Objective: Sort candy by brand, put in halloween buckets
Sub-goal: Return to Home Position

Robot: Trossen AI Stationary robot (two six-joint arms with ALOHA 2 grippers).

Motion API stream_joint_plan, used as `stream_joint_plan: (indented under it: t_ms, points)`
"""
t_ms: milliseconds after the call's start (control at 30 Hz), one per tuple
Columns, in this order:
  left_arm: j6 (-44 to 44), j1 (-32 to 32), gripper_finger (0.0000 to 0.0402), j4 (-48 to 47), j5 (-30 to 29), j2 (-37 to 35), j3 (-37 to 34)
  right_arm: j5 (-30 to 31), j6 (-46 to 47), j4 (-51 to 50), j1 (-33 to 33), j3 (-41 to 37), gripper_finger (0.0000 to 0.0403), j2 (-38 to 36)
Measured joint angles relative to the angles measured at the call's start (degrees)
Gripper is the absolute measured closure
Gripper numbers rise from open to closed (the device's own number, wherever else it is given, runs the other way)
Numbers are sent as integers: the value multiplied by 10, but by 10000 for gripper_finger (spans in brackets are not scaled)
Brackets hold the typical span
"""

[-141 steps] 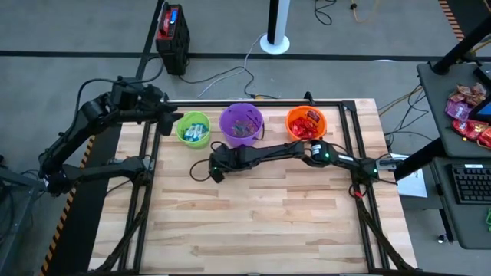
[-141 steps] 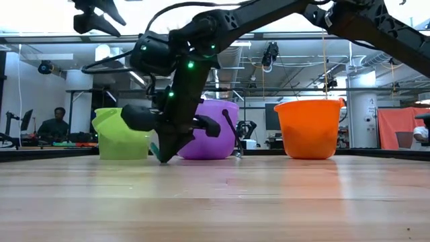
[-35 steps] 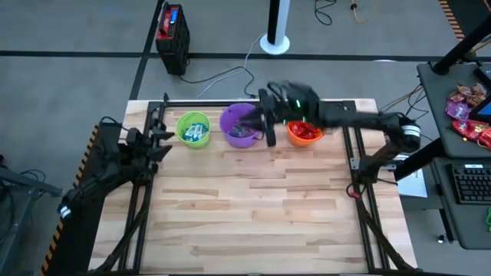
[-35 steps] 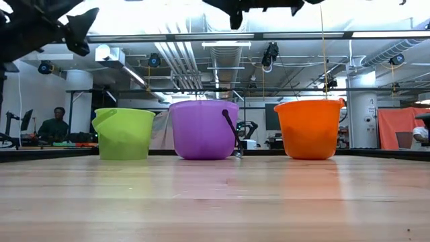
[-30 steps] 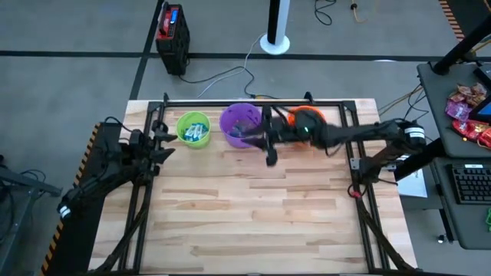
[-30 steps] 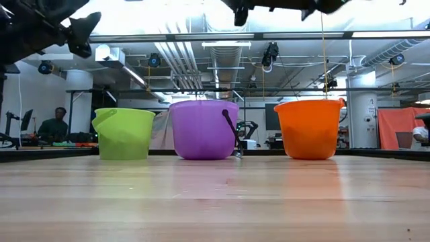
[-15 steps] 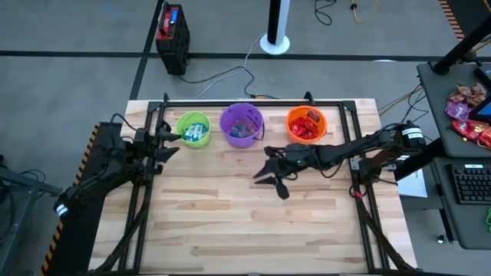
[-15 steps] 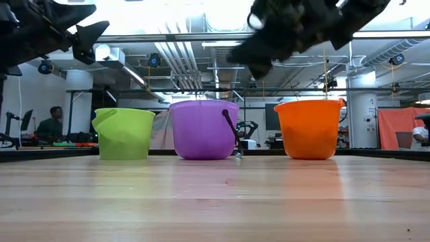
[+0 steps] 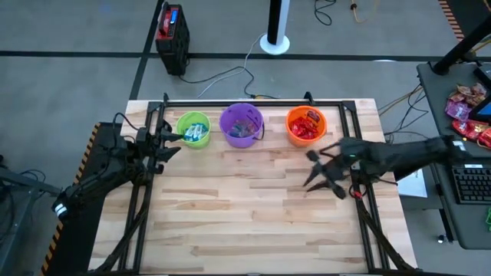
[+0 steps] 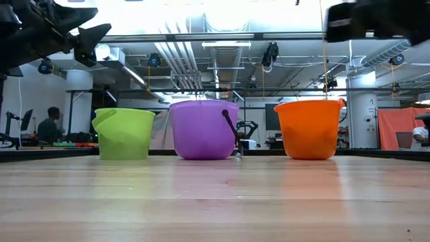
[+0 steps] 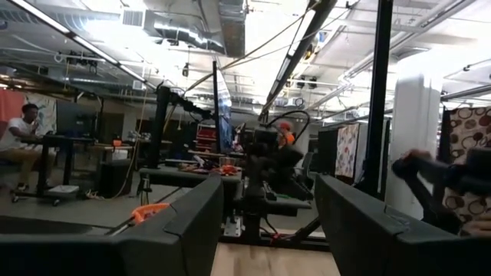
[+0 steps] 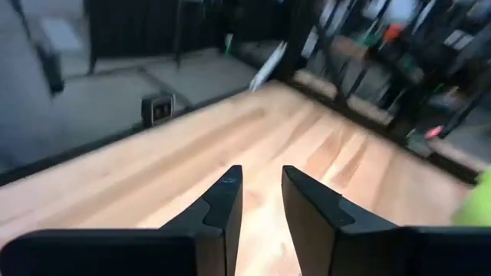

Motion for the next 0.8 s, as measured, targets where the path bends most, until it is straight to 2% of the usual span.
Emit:
stream_joint_plan:
  t_ms: [167,300,367,433,500,633,733,800]
  points:
    - [0,0,212,0,0,1,0,35,92,60,-8,-139,303,-187]
    - [0,0,212,0,0,2,0,89,233,89,-23,-228,297,-296]
    - [0,0,212,0,0,2,0,131,310,35,-34,-226,296,-344]
    - [0,0,212,0,0,3,0,145,352,2,-48,-226,296,-374]
    - [0,0,212,0,0,3,0,149,326,3,-58,-226,296,-375]
    - [0,0,212,0,0,3,0,222,230,-4,-53,-227,294,-375]
    - [0,0,212,0,0,4,0,267,209,-9,-54,-227,294,-372]
    - [0,0,212,0,-1,4,0,271,207,-8,-54,-227,294,-363]
